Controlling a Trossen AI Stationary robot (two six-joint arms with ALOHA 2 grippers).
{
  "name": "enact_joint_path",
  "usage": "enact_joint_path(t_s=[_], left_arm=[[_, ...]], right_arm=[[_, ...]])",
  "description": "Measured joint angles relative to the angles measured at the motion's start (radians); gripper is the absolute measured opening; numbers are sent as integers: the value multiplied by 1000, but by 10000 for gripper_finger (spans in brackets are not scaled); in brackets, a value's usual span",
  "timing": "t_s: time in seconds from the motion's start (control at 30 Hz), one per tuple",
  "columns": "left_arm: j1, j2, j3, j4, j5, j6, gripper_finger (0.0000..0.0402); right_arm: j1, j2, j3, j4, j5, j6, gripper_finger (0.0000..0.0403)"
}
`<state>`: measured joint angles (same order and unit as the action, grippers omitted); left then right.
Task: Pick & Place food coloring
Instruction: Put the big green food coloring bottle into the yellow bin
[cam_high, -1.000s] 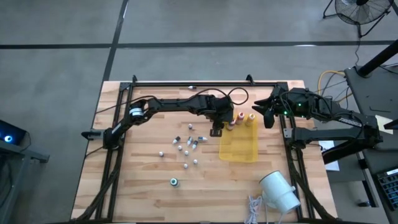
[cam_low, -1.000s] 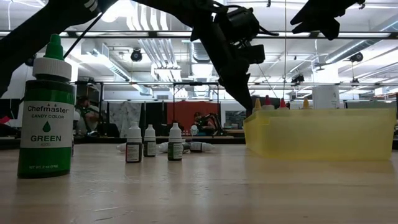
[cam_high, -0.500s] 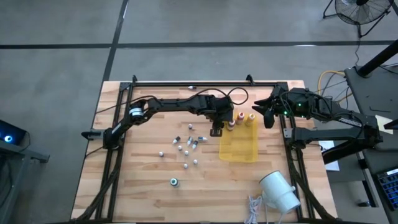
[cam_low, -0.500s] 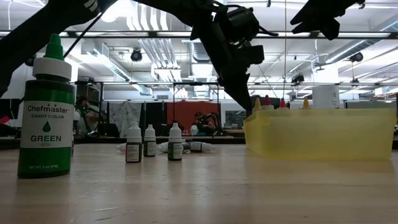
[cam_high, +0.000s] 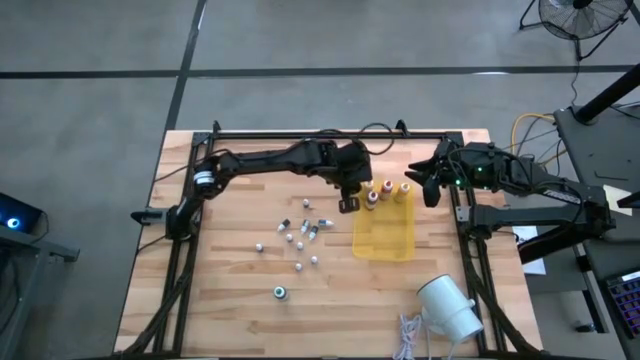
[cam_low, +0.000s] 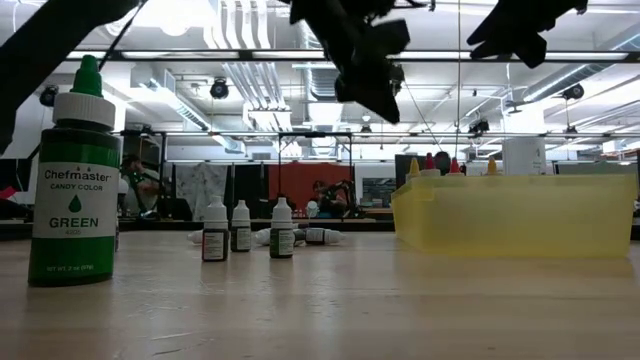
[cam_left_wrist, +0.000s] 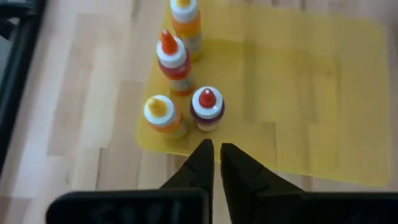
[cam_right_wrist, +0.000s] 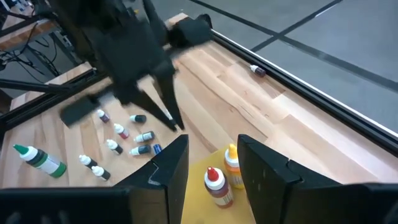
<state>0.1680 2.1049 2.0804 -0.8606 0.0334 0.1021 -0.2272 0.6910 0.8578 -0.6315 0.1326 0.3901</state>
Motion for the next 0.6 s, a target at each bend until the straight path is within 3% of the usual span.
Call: enact_joint_path(t_s=[0.3, 0.6], left_arm=[[-2, -172, -147, 75, -6, -44, 0], [-8, -434, -509, 388, -3, -122, 0]], right_arm=[[0, 0, -4, 1, 1, -11, 128], [0, 1, -12, 25, 1, -45, 122]])
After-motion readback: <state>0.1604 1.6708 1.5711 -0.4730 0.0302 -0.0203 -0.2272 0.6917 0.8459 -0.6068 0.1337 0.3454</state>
